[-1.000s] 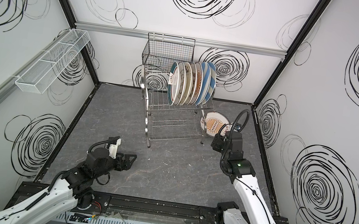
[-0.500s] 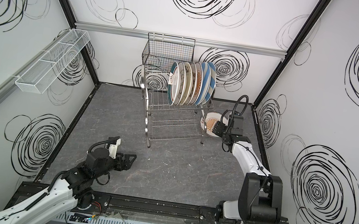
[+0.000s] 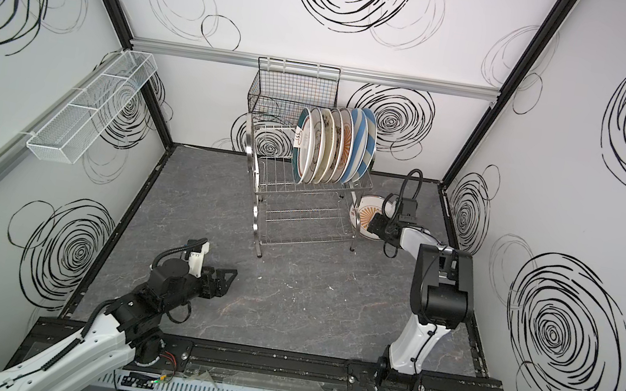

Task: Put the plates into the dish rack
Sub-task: 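Move the right gripper down to the orange sunburst plate on the table, then lower the open right gripper onto the sunburst plate's rim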

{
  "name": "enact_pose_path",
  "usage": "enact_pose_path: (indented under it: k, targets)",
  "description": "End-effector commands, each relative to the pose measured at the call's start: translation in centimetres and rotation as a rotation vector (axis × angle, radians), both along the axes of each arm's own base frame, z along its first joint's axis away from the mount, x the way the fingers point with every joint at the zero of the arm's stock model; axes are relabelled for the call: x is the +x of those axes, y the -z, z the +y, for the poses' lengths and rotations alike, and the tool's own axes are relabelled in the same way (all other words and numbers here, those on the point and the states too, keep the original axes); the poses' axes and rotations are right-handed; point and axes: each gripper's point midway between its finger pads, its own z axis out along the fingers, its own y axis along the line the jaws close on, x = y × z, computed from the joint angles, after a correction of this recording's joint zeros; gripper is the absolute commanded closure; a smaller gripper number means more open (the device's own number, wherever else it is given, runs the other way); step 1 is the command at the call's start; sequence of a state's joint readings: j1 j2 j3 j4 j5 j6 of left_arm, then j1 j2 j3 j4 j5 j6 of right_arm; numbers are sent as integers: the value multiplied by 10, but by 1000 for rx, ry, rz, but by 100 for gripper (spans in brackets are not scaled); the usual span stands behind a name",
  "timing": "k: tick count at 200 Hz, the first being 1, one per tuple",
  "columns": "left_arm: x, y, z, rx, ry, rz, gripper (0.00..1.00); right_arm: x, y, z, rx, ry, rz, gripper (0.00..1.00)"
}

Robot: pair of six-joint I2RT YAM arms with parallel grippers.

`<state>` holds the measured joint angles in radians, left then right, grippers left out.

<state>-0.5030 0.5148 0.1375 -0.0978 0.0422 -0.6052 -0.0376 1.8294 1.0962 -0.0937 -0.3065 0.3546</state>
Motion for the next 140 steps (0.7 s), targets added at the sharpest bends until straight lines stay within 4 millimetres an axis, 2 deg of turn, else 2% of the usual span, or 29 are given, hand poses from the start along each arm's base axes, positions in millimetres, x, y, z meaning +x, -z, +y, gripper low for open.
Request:
enact_pose_path:
  k: [1, 38, 66, 98, 140]
  targets:
    - [3, -1, 1, 5, -8, -15, 4, 17, -8, -1, -27, -14, -27, 28]
    - [3, 1, 0, 7, -2, -8, 4, 27, 6, 2, -11, -28, 1, 28]
    - [3, 2, -1, 6, 2, 0, 4, 26, 14, 3, -8, -33, 27, 28]
    - [2, 2, -2, 2, 2, 1, 4, 17, 14, 7, 4, -45, 36, 28]
    - [3, 1, -2, -1, 4, -5, 4, -5, 29, 1, -23, -31, 96, 28]
